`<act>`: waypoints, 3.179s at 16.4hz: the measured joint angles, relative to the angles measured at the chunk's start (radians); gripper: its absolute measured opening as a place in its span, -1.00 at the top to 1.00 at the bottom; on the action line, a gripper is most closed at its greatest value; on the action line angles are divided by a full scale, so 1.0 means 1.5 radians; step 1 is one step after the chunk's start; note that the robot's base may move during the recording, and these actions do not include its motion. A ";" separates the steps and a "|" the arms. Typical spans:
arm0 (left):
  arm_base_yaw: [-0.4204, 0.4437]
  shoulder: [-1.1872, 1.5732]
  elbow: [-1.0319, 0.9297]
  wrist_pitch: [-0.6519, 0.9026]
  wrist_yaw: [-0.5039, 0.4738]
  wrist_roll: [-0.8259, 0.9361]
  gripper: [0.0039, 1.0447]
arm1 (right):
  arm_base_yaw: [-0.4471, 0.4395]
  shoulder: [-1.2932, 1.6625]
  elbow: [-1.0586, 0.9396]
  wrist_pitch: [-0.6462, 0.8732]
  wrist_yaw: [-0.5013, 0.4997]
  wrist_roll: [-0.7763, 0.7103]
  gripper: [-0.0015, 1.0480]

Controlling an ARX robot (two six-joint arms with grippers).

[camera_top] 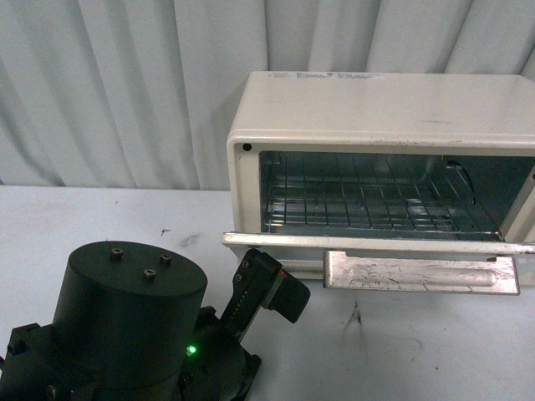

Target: Open oven

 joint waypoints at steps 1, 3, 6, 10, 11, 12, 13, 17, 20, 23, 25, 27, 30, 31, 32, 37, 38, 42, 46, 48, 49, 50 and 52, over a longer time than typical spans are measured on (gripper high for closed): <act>0.000 0.000 0.001 -0.001 -0.001 -0.002 -0.88 | 0.000 -0.017 0.002 0.012 0.001 0.000 0.06; 0.000 0.000 0.001 0.000 -0.002 -0.002 -0.88 | 0.000 -0.018 0.000 0.003 0.000 0.000 0.54; 0.000 0.000 0.001 0.000 -0.003 -0.002 -0.88 | 0.000 -0.018 0.000 0.003 0.000 0.001 0.96; 0.000 0.000 0.001 0.001 -0.003 -0.002 -0.88 | 0.000 -0.017 0.000 0.003 0.000 0.000 0.31; 0.000 0.000 0.000 0.001 -0.003 -0.002 -0.88 | 0.000 -0.018 0.000 0.003 0.000 0.000 0.10; 0.000 0.000 -0.001 0.003 -0.003 -0.002 -0.88 | 0.000 -0.018 0.000 0.003 0.000 0.000 -0.07; 0.000 0.000 -0.002 0.004 -0.003 -0.002 -0.88 | 0.000 -0.018 0.000 0.003 0.000 0.000 -0.28; 0.007 -0.008 -0.016 0.009 0.000 -0.004 -0.88 | 0.000 -0.018 0.000 0.003 0.000 0.002 -0.86; 0.021 -0.020 -0.041 0.023 0.005 -0.014 -0.88 | 0.000 -0.018 0.000 0.003 0.000 0.002 -0.87; 0.036 -0.035 -0.067 0.050 0.011 -0.017 -0.88 | 0.000 -0.018 0.000 0.003 0.000 0.002 -0.87; 0.054 -0.046 -0.095 0.079 0.021 -0.019 -0.88 | 0.000 -0.018 0.000 0.003 0.000 0.002 -0.87; 0.077 -0.060 -0.127 0.107 0.032 -0.019 -0.88 | 0.000 -0.018 0.000 0.003 0.000 0.002 -0.87; 0.110 -0.087 -0.169 0.146 0.045 -0.032 -0.88 | 0.000 -0.018 0.000 0.003 0.000 0.002 -0.87; 0.124 -0.098 -0.184 0.161 0.054 -0.035 -0.88 | 0.000 -0.018 0.000 0.003 0.000 0.002 -0.87; 0.136 -0.106 -0.200 0.173 0.063 -0.037 -0.88 | 0.000 -0.018 0.000 0.003 0.000 0.002 -0.87; 0.252 -0.254 -0.327 0.181 0.145 -0.041 -0.88 | 0.000 -0.018 0.000 0.003 0.000 0.002 -0.87; 0.275 -0.290 -0.341 0.157 0.163 -0.033 -0.88 | 0.000 -0.018 0.000 0.003 0.000 0.002 -0.87; 0.470 -0.675 -0.363 -0.136 0.288 0.065 -0.88 | 0.000 -0.018 0.000 0.003 0.000 0.002 -0.87; 0.592 -0.964 -0.331 -0.276 0.300 0.274 -0.67 | 0.000 -0.018 0.000 0.003 0.000 0.002 -0.87; 0.551 -1.036 -0.347 -0.306 0.181 0.550 -0.29 | 0.000 -0.018 0.000 0.003 0.000 0.002 -0.87; 0.538 -1.049 -0.353 -0.322 0.157 0.635 -0.15 | 0.000 -0.018 0.000 0.003 0.000 0.002 -0.87; 0.518 -1.072 -0.361 -0.347 0.130 0.753 0.09 | 0.000 -0.018 0.000 0.003 0.000 0.002 -0.87; 0.484 -1.108 -0.386 -0.353 0.096 0.860 0.58 | 0.000 -0.017 0.000 0.003 0.000 0.002 -0.87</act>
